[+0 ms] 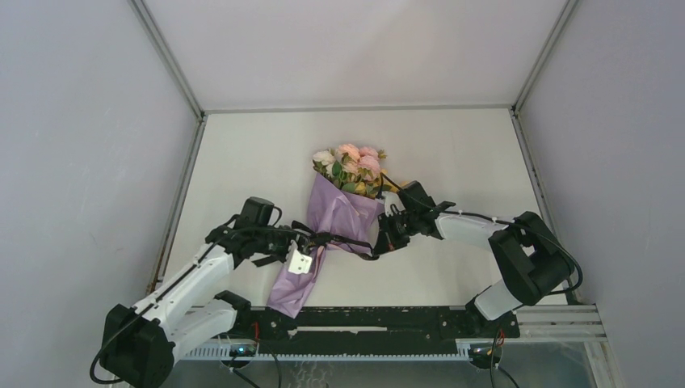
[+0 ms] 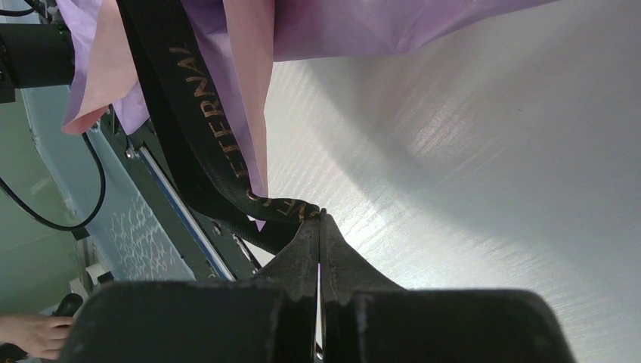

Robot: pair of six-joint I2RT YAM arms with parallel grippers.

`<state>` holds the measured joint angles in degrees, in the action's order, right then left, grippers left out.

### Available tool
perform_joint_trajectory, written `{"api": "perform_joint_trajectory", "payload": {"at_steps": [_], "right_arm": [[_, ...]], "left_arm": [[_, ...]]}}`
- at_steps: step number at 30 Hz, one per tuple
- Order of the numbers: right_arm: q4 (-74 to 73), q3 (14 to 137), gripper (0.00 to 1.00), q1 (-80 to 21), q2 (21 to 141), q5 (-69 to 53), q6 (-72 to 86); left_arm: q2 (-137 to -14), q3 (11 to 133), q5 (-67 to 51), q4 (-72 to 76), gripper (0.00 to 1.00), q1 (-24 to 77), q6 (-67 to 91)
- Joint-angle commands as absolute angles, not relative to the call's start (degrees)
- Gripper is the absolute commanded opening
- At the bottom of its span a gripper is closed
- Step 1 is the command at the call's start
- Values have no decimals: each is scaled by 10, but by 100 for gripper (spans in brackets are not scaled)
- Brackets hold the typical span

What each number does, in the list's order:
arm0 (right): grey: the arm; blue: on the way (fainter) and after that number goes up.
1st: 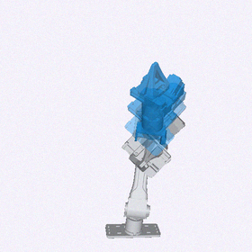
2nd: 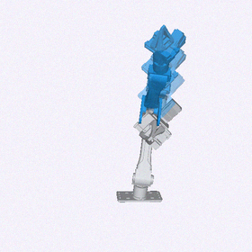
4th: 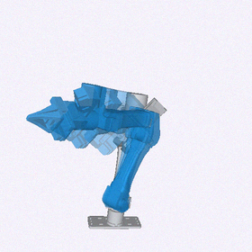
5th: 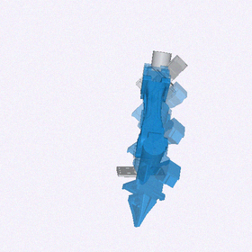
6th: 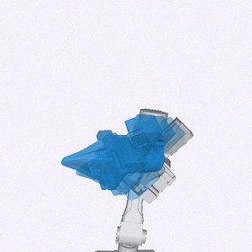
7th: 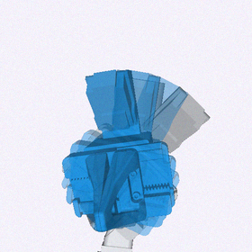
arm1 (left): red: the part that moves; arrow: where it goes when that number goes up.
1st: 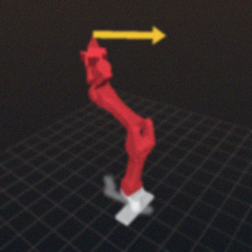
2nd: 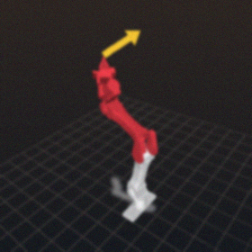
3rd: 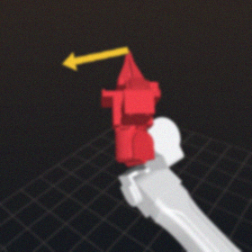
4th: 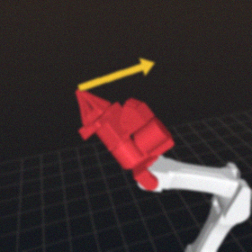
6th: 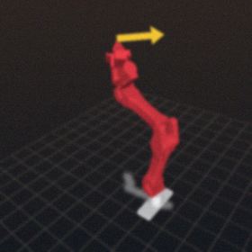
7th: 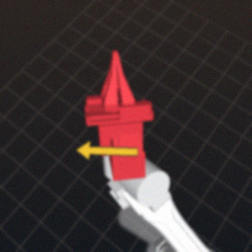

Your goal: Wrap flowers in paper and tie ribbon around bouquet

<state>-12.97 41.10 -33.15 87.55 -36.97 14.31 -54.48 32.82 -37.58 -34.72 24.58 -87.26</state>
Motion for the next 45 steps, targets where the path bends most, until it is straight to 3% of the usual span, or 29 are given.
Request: {"api": "perform_joint_trajectory", "payload": {"at_steps": [1,4,5,6,11,15,23,28,38,40,42,45], "right_arm": [[-108,434,0,-336,873,-381,150],[-108,434,0,-337,869,-385,150],[-108,435,0,-335,867,-388,150],[-110,435,2,-336,862,-390,149],[-132,435,29,-331,818,-402,118],[-130,435,41,-332,777,-409,101],[-99,447,45,-386,705,-312,99],[-101,462,56,-391,679,-247,76],[-160,632,71,-439,828,-307,-62],[-204,678,78,-443,874,-328,-87],[-255,719,97,-447,917,-347,-105],[-315,747,100,-455,957,-367,-132]], "left_arm": [[-549,317,-371,-301,26,252,-849],[-545,316,-363,-302,2,252,-851],[-542,316,-357,-305,0,252,-850],[-538,318,-349,-312,0,252,-850],[-521,329,-291,-394,0,237,-903],[-518,335,-273,-466,0,215,-971],[-534,327,-205,-546,0,209,-1061],[-534,314,-201,-546,0,208,-1083],[-529,310,-203,-571,0,208,-1122],[-529,309,-206,-569,0,208,-1125],[-528,310,-212,-563,0,208,-1124],[-529,310,-211,-561,0,208,-1121]]}}
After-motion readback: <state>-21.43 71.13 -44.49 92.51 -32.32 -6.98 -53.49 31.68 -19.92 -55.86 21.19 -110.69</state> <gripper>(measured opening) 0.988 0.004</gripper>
